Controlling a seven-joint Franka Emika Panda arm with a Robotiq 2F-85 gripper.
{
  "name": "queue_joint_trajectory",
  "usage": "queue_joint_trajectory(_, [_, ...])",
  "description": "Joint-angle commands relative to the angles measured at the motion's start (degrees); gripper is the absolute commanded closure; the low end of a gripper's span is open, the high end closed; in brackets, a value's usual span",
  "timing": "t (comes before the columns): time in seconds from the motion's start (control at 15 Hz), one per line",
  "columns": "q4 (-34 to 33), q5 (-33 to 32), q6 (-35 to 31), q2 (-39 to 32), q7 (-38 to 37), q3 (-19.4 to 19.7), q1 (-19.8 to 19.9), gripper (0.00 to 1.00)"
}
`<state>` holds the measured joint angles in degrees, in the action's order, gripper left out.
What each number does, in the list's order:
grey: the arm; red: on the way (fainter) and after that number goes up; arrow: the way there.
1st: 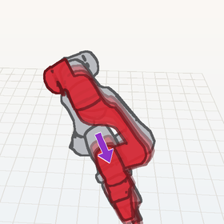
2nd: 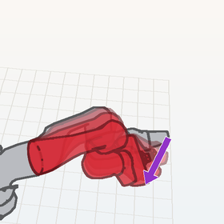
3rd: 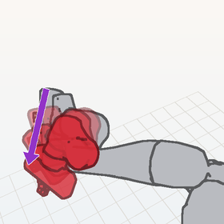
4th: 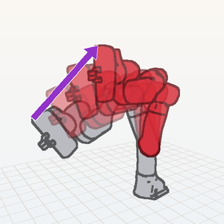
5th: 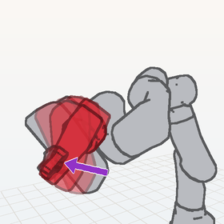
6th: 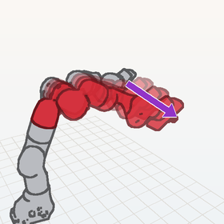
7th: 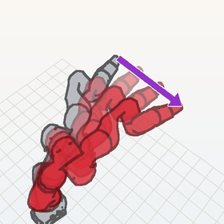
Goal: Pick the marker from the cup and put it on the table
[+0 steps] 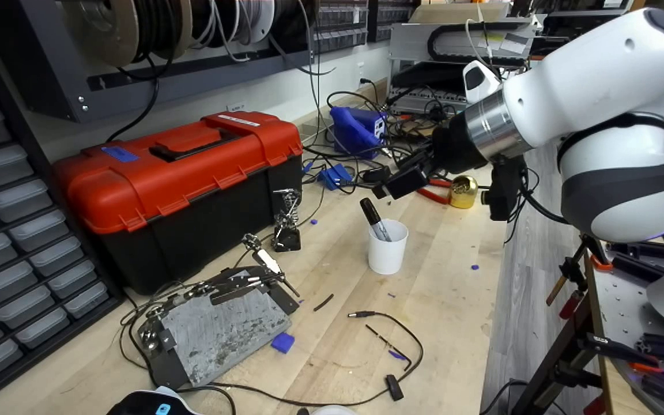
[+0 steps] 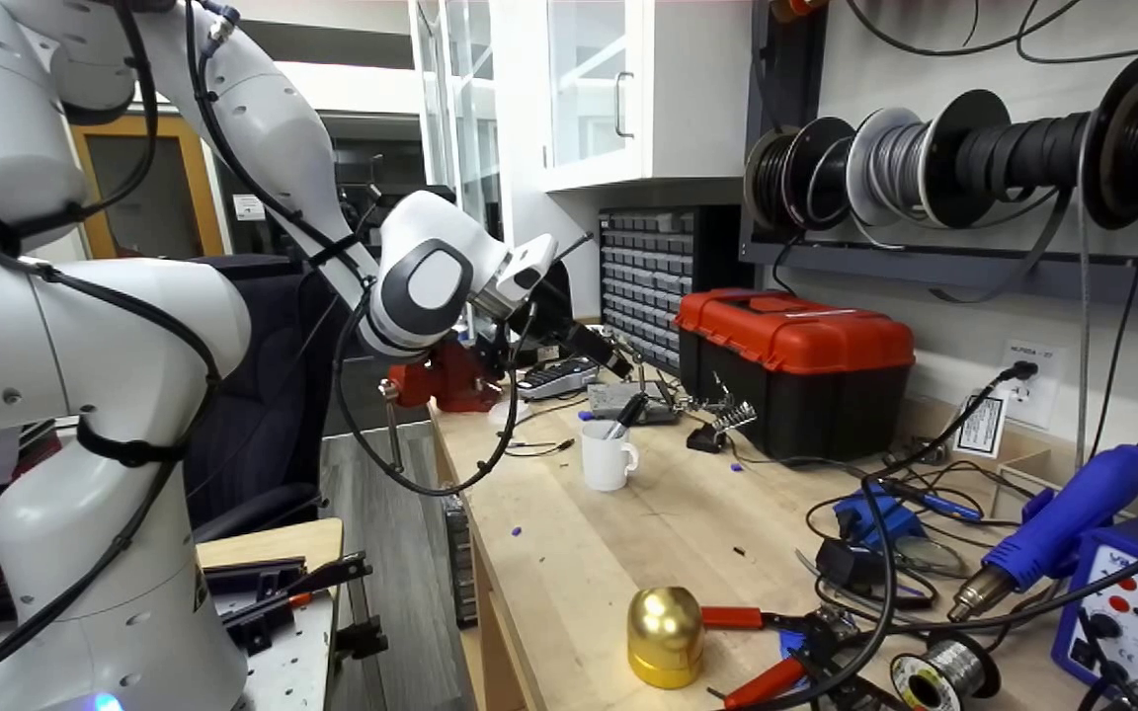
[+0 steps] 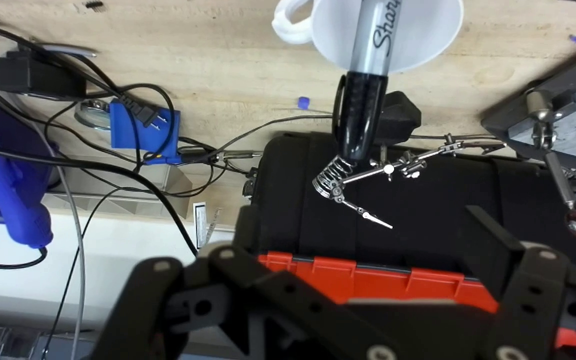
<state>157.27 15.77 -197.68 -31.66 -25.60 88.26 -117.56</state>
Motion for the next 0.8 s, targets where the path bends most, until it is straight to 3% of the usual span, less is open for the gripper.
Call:
queue_joint_trajectory(0.0, [-2.3,1.9,1.1,6.5,7.5,0.1,2.8,0.0])
queue_joint_trajectory(0.4, [-7.5,0.3,8.5,12.1,13.9,3.0,5.3,0.0])
queue_joint_trajectory(0.73, [-12.5,-3.1,18.7,13.9,14.9,7.2,4.5,0.0])
